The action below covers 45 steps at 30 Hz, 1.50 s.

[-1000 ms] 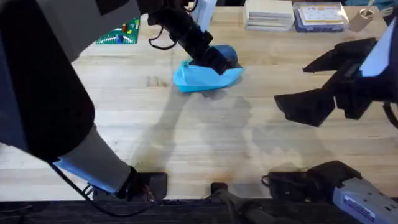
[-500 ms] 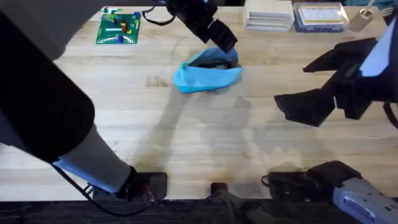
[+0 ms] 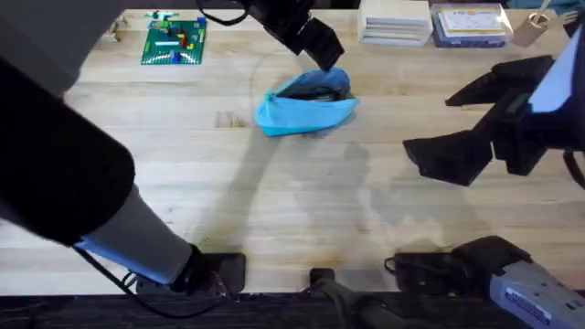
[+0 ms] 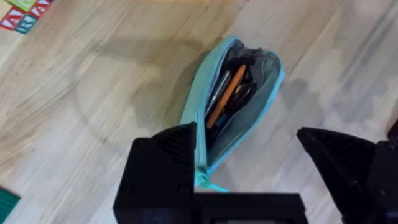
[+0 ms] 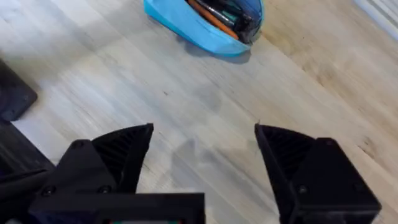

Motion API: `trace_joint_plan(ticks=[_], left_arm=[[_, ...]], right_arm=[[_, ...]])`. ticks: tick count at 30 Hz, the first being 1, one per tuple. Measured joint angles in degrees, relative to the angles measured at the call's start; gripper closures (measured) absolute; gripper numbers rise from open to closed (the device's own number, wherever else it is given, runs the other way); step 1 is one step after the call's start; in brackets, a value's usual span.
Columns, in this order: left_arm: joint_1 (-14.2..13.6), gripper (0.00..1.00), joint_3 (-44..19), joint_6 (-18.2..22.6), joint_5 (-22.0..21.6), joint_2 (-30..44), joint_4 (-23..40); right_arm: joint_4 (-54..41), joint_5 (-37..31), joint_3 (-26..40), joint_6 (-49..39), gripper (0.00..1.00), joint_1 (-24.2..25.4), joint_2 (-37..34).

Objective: Unzip the bag, pick up the pens from the table one at a time and place them inside, then zip the bag closed.

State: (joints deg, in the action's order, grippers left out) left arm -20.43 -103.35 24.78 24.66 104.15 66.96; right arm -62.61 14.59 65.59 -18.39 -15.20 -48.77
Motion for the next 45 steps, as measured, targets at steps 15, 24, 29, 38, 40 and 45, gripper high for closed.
trace_joint_plan(ticks=[15, 24, 29, 38, 40, 45], left_arm=[[0.28, 0.003, 4.7, -3.42, -4.42, -12.65, 0.11], [6.56, 0.003, 17.3, -4.03, -4.74, -23.36, -0.48], [12.0, 0.004, 22.37, -2.45, -2.74, -29.86, 0.76], [22.55, 0.005, 26.41, 5.68, 2.9, -34.57, 5.11], [24.64, 0.005, 26.56, 7.04, 3.61, -34.54, 5.29], [27.54, 0.005, 26.58, 8.79, 4.5, -34.49, 5.3]], right_arm=[[0.0, 0.0, 0.01, 0.0, 0.005, 0.0, 0.0], [0.0, 0.0, 0.02, 0.0, 0.005, 0.0, 0.02], [0.0, -0.01, 0.02, 0.0, 0.005, 0.0, 0.0], [0.0, -0.01, 0.02, 0.0, 0.005, 0.0, 0.0], [0.0, 0.0, -0.01, 0.0, 0.005, 0.0, 0.02], [0.0, 0.0, 0.02, 0.0, 0.005, 0.0, 0.0]])
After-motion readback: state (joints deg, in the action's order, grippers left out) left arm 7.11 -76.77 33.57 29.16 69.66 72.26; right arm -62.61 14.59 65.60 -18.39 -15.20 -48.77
